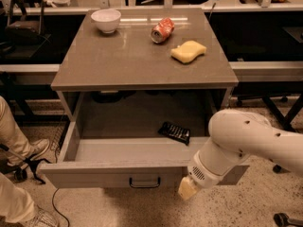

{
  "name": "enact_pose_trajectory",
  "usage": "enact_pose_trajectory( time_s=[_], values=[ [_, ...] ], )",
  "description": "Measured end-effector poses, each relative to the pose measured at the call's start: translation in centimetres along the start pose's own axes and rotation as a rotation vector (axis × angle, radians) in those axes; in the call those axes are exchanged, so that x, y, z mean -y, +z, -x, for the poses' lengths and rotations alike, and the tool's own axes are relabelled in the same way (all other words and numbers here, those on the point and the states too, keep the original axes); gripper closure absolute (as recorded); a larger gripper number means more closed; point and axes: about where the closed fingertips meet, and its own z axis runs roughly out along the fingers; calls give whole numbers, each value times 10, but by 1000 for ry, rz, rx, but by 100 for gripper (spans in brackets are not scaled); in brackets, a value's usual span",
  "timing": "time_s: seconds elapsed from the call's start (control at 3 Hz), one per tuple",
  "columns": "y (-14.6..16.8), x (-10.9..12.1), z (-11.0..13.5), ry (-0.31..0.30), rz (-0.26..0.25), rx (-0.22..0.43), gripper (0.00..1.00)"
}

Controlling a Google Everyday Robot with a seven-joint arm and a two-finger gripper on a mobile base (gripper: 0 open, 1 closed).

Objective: Close top drawer

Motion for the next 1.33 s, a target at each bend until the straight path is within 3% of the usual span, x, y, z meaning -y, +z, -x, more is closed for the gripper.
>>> enact_pose_trajectory(
  time_s=[0.33,0.67,1.0,1.33],
  values=[
    [0,30,19,43,-49,64,100],
    [0,30,19,43,-49,65,100],
    [-10,55,19,85,-119,94,100],
    [-30,100,22,151,-230,147,100]
  ],
)
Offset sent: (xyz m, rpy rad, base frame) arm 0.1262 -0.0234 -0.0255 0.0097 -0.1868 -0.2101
